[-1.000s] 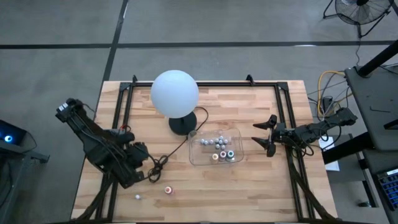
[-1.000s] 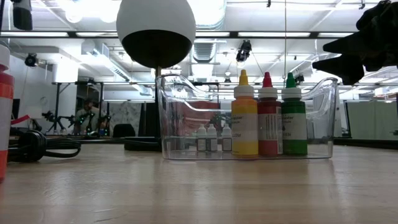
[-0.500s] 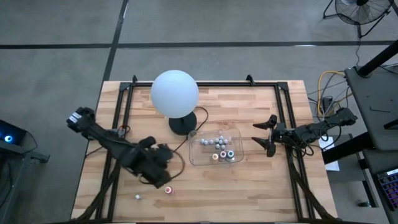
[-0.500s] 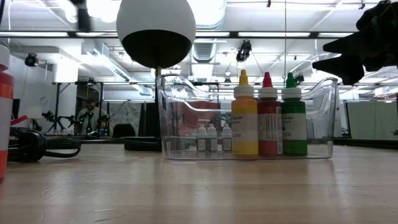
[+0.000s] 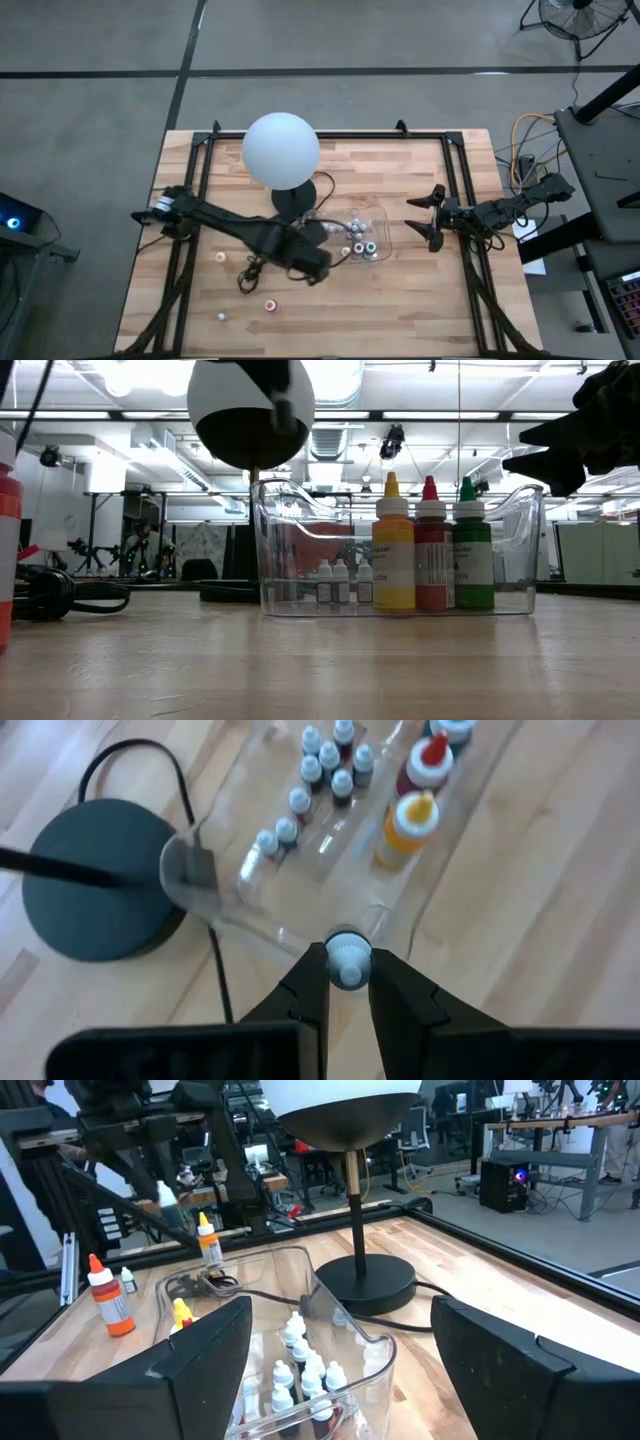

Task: Pick & Place food coloring
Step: Put the small green food coloring bottle into the transparent bin, then put the small brown food coloring bottle into the transparent bin

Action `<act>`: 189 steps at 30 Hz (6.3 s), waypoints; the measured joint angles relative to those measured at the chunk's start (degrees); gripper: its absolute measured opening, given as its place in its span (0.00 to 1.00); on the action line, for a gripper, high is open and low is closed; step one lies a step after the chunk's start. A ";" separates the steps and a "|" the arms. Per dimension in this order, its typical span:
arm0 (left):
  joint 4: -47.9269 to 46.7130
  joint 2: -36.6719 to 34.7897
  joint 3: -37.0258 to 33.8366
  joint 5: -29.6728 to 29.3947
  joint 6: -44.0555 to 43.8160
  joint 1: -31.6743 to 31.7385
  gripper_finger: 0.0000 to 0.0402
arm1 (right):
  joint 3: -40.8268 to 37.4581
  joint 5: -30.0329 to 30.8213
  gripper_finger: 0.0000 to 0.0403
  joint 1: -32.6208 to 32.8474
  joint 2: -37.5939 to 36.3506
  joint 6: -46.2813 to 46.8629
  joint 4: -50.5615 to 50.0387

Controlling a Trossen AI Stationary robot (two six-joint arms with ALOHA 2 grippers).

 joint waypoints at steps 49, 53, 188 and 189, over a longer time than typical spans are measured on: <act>6.45 16.69 4.72 0.52 25.38 9.21 0.08 | 0.01 0.00 0.76 -0.04 0.00 0.00 0.00; 8.94 16.67 3.29 1.62 31.07 9.19 0.08 | 0.01 -0.01 0.75 -0.04 0.00 0.00 -0.01; -15.60 -3.91 0.84 2.31 -27.72 -15.55 0.56 | 0.01 -0.01 0.77 -0.04 0.35 0.00 -0.01; -15.47 -4.65 0.06 2.60 -27.90 -16.22 0.56 | -0.01 0.00 0.77 -0.04 0.35 0.00 0.01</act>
